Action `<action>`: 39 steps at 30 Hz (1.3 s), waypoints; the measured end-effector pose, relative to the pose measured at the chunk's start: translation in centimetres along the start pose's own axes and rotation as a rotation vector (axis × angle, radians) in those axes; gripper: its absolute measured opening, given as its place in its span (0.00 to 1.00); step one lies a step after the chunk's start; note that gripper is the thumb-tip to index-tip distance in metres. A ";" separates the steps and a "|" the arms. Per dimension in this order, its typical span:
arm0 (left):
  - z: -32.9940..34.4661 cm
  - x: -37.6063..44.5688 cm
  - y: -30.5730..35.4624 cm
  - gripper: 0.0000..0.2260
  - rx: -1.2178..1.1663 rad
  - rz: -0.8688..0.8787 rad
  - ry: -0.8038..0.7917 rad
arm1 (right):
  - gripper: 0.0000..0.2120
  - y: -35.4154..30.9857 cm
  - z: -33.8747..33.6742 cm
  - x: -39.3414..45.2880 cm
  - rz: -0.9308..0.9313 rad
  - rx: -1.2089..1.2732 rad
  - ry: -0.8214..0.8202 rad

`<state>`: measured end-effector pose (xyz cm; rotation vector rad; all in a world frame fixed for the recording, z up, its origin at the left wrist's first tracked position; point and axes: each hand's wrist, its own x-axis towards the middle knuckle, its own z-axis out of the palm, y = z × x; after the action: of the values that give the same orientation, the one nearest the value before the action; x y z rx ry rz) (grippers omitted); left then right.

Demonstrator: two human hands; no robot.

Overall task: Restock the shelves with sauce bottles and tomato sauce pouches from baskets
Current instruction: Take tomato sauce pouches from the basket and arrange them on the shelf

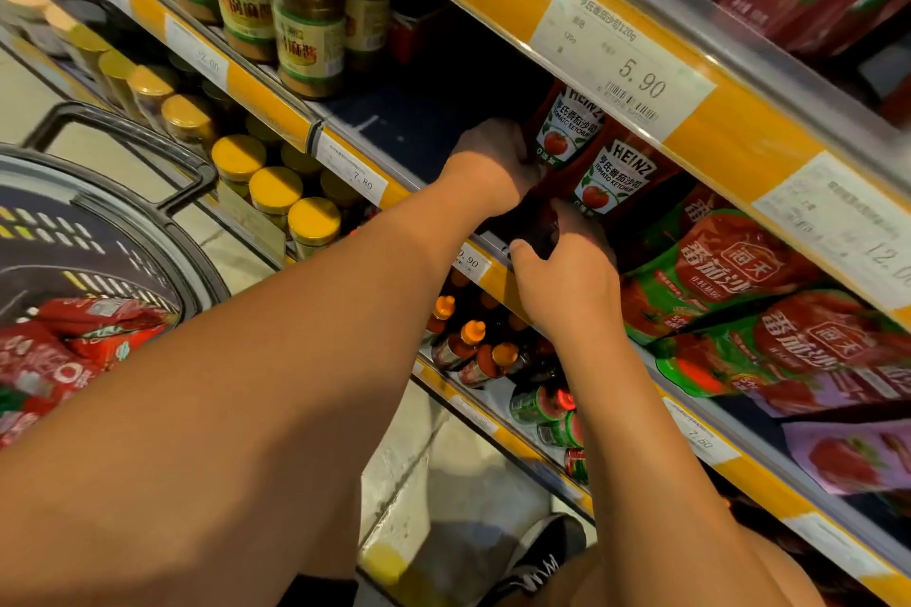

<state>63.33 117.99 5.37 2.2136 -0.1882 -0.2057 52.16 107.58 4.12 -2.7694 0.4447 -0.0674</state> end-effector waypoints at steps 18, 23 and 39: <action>-3.8 -8.8 -0.9 0.07 -0.105 0.051 0.083 | 0.28 -1.7 -1.8 -6.6 -0.157 0.258 -0.007; -7.1 -13.6 -3.2 0.09 -0.113 0.033 0.088 | 0.24 -3.8 -2.7 -8.4 -0.195 0.345 -0.044; -21.4 -35.6 -24.7 0.17 -0.109 -0.260 0.350 | 0.20 -15.2 -0.7 -16.3 -0.537 0.416 -0.239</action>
<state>34.78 156.74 1.46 2.1210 0.2978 0.0324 41.06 126.08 9.93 -2.3656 -0.3435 0.0408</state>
